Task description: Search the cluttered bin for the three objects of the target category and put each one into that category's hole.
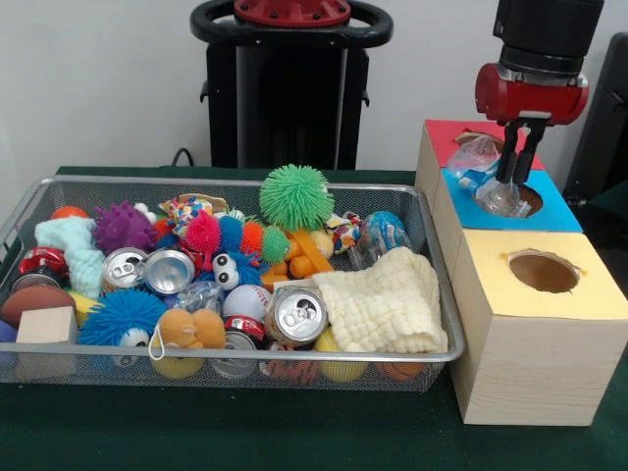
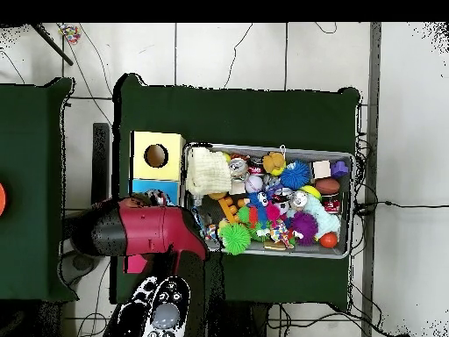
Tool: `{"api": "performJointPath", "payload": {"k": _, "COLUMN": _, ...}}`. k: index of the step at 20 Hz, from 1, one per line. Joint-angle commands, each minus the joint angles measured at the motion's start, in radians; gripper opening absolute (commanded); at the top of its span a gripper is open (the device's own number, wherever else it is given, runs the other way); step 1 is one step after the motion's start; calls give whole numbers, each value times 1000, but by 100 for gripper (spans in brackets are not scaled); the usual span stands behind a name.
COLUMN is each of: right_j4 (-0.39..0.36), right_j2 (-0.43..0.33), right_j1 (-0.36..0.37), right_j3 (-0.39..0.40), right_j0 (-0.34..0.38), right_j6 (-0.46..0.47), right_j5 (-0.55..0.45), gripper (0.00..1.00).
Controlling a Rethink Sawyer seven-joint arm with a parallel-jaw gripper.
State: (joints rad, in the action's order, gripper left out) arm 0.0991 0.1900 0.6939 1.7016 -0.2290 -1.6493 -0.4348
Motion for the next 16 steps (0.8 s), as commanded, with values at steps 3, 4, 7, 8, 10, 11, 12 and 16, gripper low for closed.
{"api": "performJointPath", "payload": {"k": 3, "right_j4": 40, "right_j2": -47, "right_j1": -42, "right_j3": -21, "right_j0": 23, "right_j6": -202, "right_j5": -56, "gripper": 100}}
{"api": "performJointPath", "payload": {"k": 4, "right_j4": 39, "right_j2": -47, "right_j1": -42, "right_j3": -21, "right_j0": 23, "right_j6": -201, "right_j5": -52, "gripper": 100}}
{"api": "performJointPath", "payload": {"k": 7, "right_j4": 44, "right_j2": -38, "right_j1": -42, "right_j3": -29, "right_j0": 23, "right_j6": -211, "right_j5": -44, "gripper": 100}}
{"api": "performJointPath", "payload": {"k": 8, "right_j4": 47, "right_j2": -44, "right_j1": -39, "right_j3": -27, "right_j0": 28, "right_j6": -206, "right_j5": -54, "gripper": 100}}
{"api": "performJointPath", "payload": {"k": 10, "right_j4": 49, "right_j2": -50, "right_j1": -38, "right_j3": -15, "right_j0": 30, "right_j6": -202, "right_j5": -49, "gripper": 100}}
{"api": "performJointPath", "payload": {"k": 11, "right_j4": 50, "right_j2": -53, "right_j1": -38, "right_j3": -14, "right_j0": 33, "right_j6": -200, "right_j5": -48, "gripper": 100}}
{"api": "performJointPath", "payload": {"k": 12, "right_j4": 51, "right_j2": -56, "right_j1": -40, "right_j3": -13, "right_j0": 35, "right_j6": -197, "right_j5": -45, "gripper": 100}}
{"api": "performJointPath", "payload": {"k": 16, "right_j4": 54, "right_j2": -72, "right_j1": -37, "right_j3": -5, "right_j0": 48, "right_j6": -186, "right_j5": -32, "gripper": 100}}
